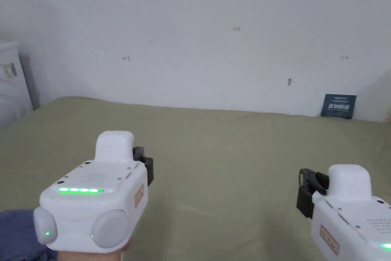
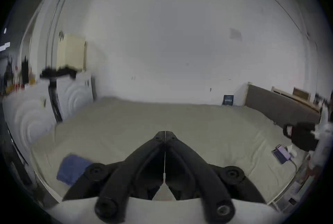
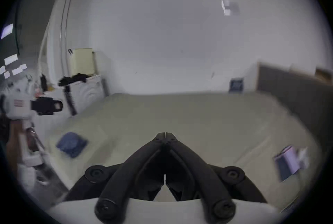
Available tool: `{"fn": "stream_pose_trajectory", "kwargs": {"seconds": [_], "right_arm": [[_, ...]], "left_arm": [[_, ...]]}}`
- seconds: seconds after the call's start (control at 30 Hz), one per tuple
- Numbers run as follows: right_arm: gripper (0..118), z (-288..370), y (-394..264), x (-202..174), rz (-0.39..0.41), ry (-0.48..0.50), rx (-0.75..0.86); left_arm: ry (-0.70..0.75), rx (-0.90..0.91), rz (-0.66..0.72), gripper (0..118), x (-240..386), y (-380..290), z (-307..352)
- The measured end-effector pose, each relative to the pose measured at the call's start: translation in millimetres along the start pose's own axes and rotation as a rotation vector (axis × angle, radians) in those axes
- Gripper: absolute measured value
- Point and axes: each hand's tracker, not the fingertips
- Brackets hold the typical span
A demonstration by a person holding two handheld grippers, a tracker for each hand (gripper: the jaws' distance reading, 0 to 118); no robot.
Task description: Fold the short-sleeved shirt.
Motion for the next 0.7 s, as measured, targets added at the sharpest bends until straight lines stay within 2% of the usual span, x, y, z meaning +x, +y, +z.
{"fn": "stream_pose_trajectory", "kwargs": {"seconds": [0.07, 0.1, 0.13, 0.17, 0.3, 0.7], "right_arm": [[1, 8.4, 5.9, -1.5, 0.009, -0.004, 0.038], [1, 13.5, 9.2, -2.7, 0.006, -0.004, 0.044], [1, 17.4, 11.2, -3.4, 0.006, -0.017, 0.056], [1, 20.8, 14.1, -4.2, 0.007, -0.030, 0.068], [1, 28.6, 23.3, 0.5, -0.001, -0.025, 0.102], [1, 37.3, 31.1, 5.2, 0.007, -0.050, 0.125]], "left_arm": [[-0.008, 0.034, -0.028, 0, 26.2, 2.9, 9.0], [-0.063, 0.053, -0.022, 0, 31.4, 2.9, 15.0], [-0.067, 0.086, -0.016, 0, 36.8, 1.4, 19.0], [0.000, 0.090, -0.043, 0, 47.9, 3.1, 19.2], [-0.031, 0.099, -0.074, 0, 60.2, 2.1, 27.9], [-0.002, 0.115, -0.066, 0, 47.9, 17.6, 25.3]]}}
